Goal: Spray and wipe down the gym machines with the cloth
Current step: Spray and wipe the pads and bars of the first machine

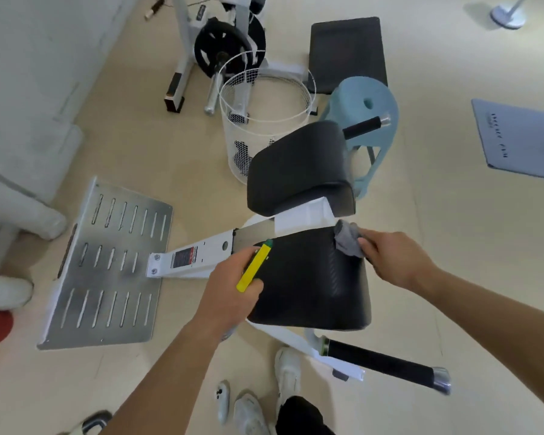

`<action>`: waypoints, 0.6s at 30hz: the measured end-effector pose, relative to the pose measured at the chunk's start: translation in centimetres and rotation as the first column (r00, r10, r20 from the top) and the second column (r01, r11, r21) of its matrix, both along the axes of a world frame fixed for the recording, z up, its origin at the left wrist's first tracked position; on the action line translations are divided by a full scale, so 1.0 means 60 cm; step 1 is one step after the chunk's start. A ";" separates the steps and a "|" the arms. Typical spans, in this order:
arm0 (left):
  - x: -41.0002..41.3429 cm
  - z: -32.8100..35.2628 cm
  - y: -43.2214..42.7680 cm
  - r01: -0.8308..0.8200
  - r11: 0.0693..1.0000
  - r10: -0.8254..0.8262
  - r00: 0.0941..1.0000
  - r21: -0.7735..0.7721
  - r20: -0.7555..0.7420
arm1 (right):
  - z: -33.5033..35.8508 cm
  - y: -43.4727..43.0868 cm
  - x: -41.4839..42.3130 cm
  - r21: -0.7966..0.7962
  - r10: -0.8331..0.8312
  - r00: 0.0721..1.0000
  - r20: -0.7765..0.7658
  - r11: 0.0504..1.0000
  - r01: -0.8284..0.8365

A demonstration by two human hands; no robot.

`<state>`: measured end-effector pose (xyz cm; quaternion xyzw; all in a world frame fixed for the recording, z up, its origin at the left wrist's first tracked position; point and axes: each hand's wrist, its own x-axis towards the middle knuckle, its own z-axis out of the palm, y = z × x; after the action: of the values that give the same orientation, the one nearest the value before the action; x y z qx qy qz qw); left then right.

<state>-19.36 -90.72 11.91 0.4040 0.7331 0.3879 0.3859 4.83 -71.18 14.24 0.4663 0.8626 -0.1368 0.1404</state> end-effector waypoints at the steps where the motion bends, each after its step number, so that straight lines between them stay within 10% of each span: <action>1: 0.001 0.006 0.015 0.000 1.000 0.000 1.000 0.001 0.003 | -0.007 0.002 0.011 -0.026 -0.052 0.997 -0.054 0.998 0.050; 5: 0.003 0.018 0.084 0.020 1.000 -0.021 0.999 -0.023 -0.024 | -0.004 0.019 0.000 -0.141 -0.322 0.880 -0.349 0.947 0.290; 9: 0.008 0.035 0.155 0.037 0.998 -0.040 0.997 -0.051 -0.062 | 0.010 0.056 -0.027 -0.447 -0.667 0.537 -0.515 0.745 0.496; 13: 0.012 0.057 0.220 0.031 0.994 -0.040 0.996 -0.105 -0.084 | 0.032 0.109 -0.044 -0.839 -0.926 0.042 -0.376 0.359 0.409; 18: 0.007 0.055 0.263 0.016 0.990 -0.033 0.992 -0.142 -0.119 | 0.049 0.161 -0.053 -0.917 -0.952 -0.112 -0.284 0.235 0.321</action>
<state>-18.94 -74.92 15.23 0.4077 0.7757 0.3049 0.3729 1.64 -61.54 17.21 0.6265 0.2908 -0.6607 -0.2938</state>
